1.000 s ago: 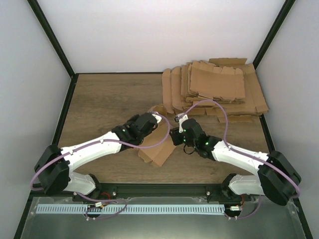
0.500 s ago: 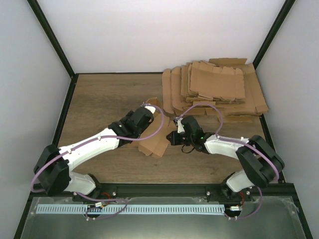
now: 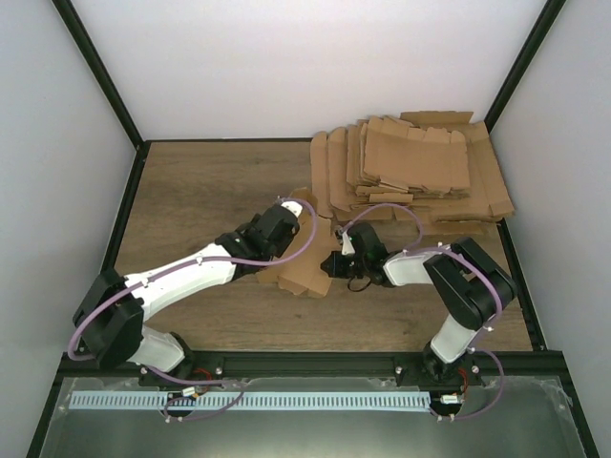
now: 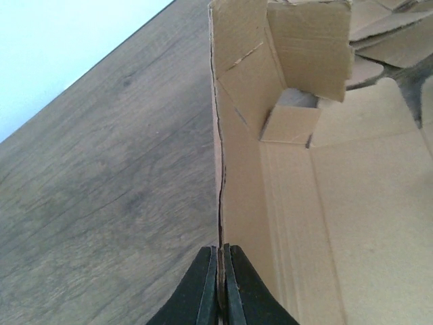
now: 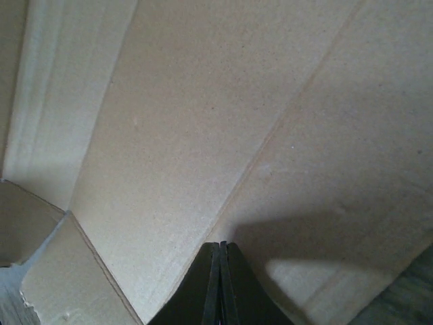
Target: Fold the paper box
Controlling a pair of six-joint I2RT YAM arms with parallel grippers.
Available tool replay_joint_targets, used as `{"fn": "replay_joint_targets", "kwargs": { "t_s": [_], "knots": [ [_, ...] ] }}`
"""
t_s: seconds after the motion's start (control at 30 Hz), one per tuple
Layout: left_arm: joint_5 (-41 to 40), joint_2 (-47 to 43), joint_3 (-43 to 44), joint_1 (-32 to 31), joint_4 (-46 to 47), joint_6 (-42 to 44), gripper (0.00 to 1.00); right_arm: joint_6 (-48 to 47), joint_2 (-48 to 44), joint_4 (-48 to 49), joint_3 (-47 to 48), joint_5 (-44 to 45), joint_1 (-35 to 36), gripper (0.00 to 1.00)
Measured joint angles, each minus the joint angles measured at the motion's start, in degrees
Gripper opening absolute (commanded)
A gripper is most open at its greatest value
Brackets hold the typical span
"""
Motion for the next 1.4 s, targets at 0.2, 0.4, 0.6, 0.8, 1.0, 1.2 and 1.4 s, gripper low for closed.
{"fn": "replay_joint_targets", "kwargs": {
  "t_s": [0.2, 0.4, 0.6, 0.8, 1.0, 1.2, 1.4],
  "knots": [
    [2.1, 3.0, 0.0, 0.0, 0.1, -0.1, 0.04, -0.4, 2.4, 0.6, 2.2, -0.2, -0.6, 0.01],
    [5.7, 4.4, 0.1, 0.0, 0.3, -0.9, 0.04, -0.9, 2.7, 0.7, 2.6, 0.0, -0.6, 0.01],
    [8.9, 4.5, 0.3, 0.0, 0.7, -1.1, 0.05, -1.3, 2.7, 0.7, 2.6, 0.3, -0.6, 0.01],
    [11.1, 5.9, 1.0, 0.0, 0.7, -1.4, 0.33, -2.2, 2.4, 0.7, 2.5, 1.4, -0.6, 0.01],
    [13.7, 5.8, 1.0, -0.1, 0.2, -1.8, 0.56, -3.0, 2.1, 0.7, 2.3, 3.3, -0.6, 0.01],
    [20.0, 4.3, 1.0, 1.2, -0.2, -3.6, 0.97, -3.7, 1.7, 0.6, 2.1, 4.6, -0.6, 0.01],
    [31.7, 1.7, 2.3, 10.9, -0.5, -9.4, 1.0, -4.3, 1.5, 0.4, 2.1, 5.7, -0.6, 0.01]
  ]
}}
